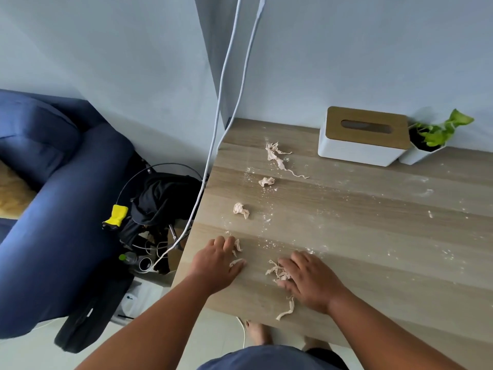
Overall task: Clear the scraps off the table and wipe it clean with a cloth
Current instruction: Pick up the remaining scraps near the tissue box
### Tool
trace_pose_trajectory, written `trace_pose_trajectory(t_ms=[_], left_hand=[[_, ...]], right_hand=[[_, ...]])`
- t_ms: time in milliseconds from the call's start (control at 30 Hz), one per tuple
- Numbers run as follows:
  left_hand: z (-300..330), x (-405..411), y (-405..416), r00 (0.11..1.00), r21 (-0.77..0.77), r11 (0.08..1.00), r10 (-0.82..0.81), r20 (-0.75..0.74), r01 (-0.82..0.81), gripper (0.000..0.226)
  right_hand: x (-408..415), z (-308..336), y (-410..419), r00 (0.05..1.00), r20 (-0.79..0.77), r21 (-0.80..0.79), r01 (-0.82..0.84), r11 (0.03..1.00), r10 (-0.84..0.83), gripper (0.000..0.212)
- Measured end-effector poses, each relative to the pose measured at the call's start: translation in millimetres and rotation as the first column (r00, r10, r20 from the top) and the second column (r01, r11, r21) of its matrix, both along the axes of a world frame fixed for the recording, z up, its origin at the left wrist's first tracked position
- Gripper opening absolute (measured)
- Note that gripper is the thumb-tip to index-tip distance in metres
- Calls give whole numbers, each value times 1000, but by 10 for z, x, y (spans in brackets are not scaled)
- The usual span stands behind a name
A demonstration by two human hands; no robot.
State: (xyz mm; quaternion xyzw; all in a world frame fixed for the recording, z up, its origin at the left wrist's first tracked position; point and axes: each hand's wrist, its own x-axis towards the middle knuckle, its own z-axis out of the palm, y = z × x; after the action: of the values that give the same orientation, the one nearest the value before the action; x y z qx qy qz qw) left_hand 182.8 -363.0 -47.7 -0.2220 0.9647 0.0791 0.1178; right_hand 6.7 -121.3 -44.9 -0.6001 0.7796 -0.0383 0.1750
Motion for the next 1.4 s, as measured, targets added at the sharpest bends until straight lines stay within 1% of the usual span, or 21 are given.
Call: trace_pose_trajectory(t_ms=[100,167,233,267,333,400,467,533,600,667,733,800,833,933,967,1033,1100,1167,1233,1333,1400], left_hand=[[6,-18,-9,1000,5,1000,-15,-2,15,80],[10,-34,-4,1000,7,1000,-21,-13,21,85],[31,-57,13,999,-5,999,-38,-6,38,91],[42,-67,29,999,-17,999,-49,12,49,93],[56,-81,64,996,-50,996,-75,41,77,92],[70,-84,83,994,-86,990,-107,31,109,83],[76,-82,93,987,-132,978,-162,0,160,70],[47,-78,105,973,-190,961,-219,-71,202,51],[24,-91,113,961,-208,955,-240,-136,209,32],[5,-109,112,959,-205,958,-235,-158,201,21],[6,-132,108,967,-173,967,-214,-137,189,22],[20,-148,99,973,-169,966,-213,-87,197,29],[31,-148,95,974,-162,965,-217,-63,204,31],[124,-137,91,984,-59,982,-180,-17,179,28],[145,-142,91,989,-21,989,-149,-24,149,30],[155,-153,73,997,35,997,-71,15,70,37],[158,-168,49,1000,90,996,-25,12,23,37],[187,-157,22,1000,138,990,-11,-14,13,32],[214,-138,11,998,190,980,-43,-47,51,28],[280,-155,8,995,298,951,95,-43,-78,8],[306,-167,5,992,323,942,113,-53,-89,8]], right_hand=[[-25,0,75,999,33,4,-43,999,43,90],[-24,1,127,996,1,-10,-84,996,84,107],[-2,6,152,994,-39,-38,-105,994,104,116],[13,3,161,993,-58,-51,-110,993,108,116],[41,-27,168,986,-124,-88,-126,988,115,110],[71,-71,152,975,-200,-136,-129,982,101,99],[96,-98,105,965,-250,-178,-121,977,74,84],[120,-112,52,958,-280,-208,-117,971,56,66],[136,-107,8,953,-300,-219,-111,970,41,50],[146,-112,-19,950,-311,-237,-106,966,28,39],[159,-124,-33,950,-310,-257,-103,961,18,30],[167,-138,-46,954,-298,-263,-94,960,11,23],[168,-141,-52,958,-286,-263,-84,961,5,20],[140,-84,-81,973,-230,-235,-35,971,-21,21],[131,-46,-99,980,-197,-211,-12,977,-31,22],[114,47,-133,991,-118,-143,46,989,-63,24],[90,93,-164,996,-30,-59,85,995,-87,29],[69,98,-157,989,56,32,134,990,-135,33],[58,96,-124,979,106,71,169,983,-176,30],[68,142,-100,969,142,87,193,977,-204,33],[47,182,-97,959,161,86,221,972,-232,33]])
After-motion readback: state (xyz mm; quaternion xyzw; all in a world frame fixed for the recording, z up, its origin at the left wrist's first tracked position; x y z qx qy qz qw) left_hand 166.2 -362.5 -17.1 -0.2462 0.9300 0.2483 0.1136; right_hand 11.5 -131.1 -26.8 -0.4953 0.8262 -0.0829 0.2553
